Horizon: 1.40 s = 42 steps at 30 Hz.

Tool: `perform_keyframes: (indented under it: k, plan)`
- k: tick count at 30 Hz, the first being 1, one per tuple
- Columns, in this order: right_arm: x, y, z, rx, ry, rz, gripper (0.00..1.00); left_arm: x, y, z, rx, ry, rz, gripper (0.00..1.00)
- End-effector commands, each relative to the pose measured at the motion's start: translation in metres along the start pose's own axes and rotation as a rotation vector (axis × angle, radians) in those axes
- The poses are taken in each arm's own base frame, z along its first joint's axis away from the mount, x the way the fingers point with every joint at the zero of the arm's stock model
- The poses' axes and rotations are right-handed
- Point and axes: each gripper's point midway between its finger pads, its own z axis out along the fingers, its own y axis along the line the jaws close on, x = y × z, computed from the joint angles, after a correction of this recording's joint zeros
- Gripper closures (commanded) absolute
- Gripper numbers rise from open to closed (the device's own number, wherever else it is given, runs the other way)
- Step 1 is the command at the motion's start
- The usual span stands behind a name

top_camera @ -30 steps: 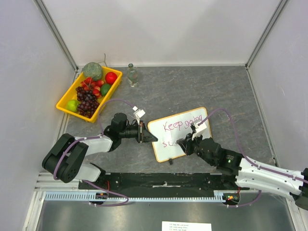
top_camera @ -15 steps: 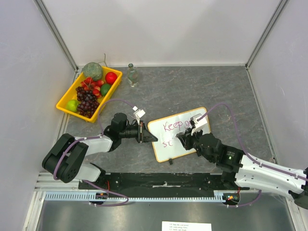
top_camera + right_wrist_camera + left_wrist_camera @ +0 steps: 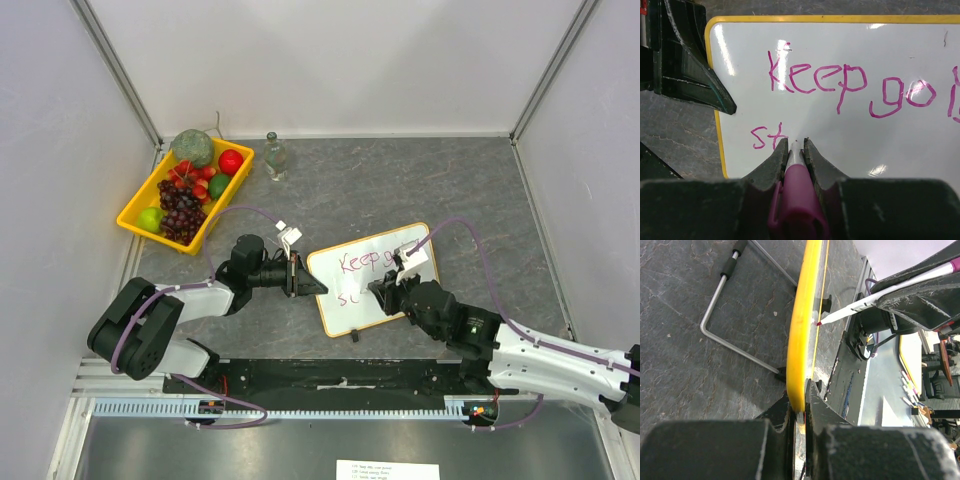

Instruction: Write a sentence on the whiteboard

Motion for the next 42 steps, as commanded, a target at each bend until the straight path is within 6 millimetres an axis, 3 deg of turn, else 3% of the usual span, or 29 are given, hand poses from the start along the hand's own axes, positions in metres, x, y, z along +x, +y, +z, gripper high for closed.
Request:
perform_keyframes:
  k: [1,14,28,42]
  plan:
    - [0.001,-0.006,0.002,0.026,-0.027,0.028,1.0,0.013,0.034,-0.002,-0.141,0.019,0.054,0.98]
    - [-0.019,-0.005,0.0,0.038,-0.08,0.042,1.0,0.013,0.034,-0.002,-0.143,0.017,0.055,0.98]
    - [-0.018,-0.01,0.002,0.058,-0.102,0.06,1.0,0.013,0.034,-0.002,-0.143,0.017,0.057,0.98]
    - [0.017,-0.015,0.005,0.059,-0.008,0.04,1.0,0.014,0.034,-0.002,-0.141,0.022,0.052,0.98]
